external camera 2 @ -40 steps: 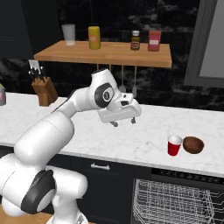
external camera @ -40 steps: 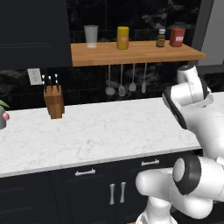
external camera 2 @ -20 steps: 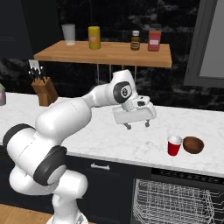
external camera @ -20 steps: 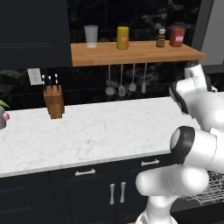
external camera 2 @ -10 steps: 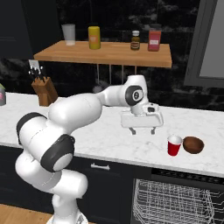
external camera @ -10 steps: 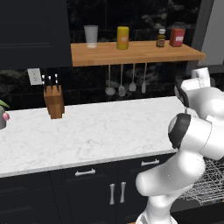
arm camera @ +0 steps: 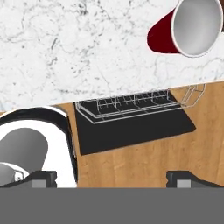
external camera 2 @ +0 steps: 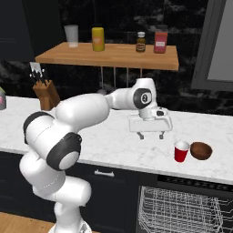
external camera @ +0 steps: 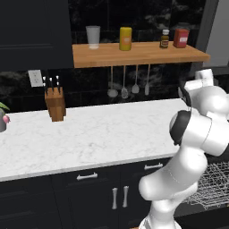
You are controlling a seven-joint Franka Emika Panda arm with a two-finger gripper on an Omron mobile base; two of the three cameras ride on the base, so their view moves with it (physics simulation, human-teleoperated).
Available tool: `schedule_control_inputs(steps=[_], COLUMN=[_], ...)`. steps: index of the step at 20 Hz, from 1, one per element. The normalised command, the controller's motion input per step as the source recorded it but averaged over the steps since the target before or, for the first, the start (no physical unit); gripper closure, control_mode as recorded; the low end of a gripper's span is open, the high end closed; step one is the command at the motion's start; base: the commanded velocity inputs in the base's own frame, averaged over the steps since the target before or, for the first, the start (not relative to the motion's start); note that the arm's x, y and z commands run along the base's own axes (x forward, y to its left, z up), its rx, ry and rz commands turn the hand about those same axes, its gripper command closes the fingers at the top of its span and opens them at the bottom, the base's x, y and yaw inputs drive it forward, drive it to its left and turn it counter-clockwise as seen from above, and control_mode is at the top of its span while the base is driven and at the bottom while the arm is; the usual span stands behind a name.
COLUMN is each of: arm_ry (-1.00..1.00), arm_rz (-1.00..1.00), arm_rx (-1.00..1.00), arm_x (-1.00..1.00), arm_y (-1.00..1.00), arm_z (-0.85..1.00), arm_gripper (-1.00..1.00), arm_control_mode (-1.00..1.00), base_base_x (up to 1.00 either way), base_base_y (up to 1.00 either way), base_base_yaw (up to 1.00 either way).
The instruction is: Pick up the cup and bowl from the counter, place them in the dishwasher, and close the dishwasher door.
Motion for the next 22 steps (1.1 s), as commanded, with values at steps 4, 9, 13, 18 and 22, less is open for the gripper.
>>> schedule_control_inputs(steps=[4,9,13,18,22], arm_ry=[0.0,-0.06,-0.21,-0.13,0.0], arm_rz=[0.0,0.01,0.0,0.0,0.0], arm_rx=[0.07,0.16,0.12,0.02,0.0], arm_x=[0.26,0.39,0.38,0.31,0.29], arm_y=[-0.46,-0.45,-0.24,-0.2,-0.26], arm_z=[0.0,-0.02,-0.38,-0.37,-0.28], arm_gripper=[-1.0,-1.0,-1.0,-1.0,-1.0], arm_control_mode=[-1.0,-1.0,-1.0,-1.0,-1.0], base_base_x=[0.0,0.0,0.0,0.0,0.0], base_base_y=[0.0,0.0,0.0,0.0,0.0], base_base_yaw=[0.0,0.0,0.0,0.0,0.0])
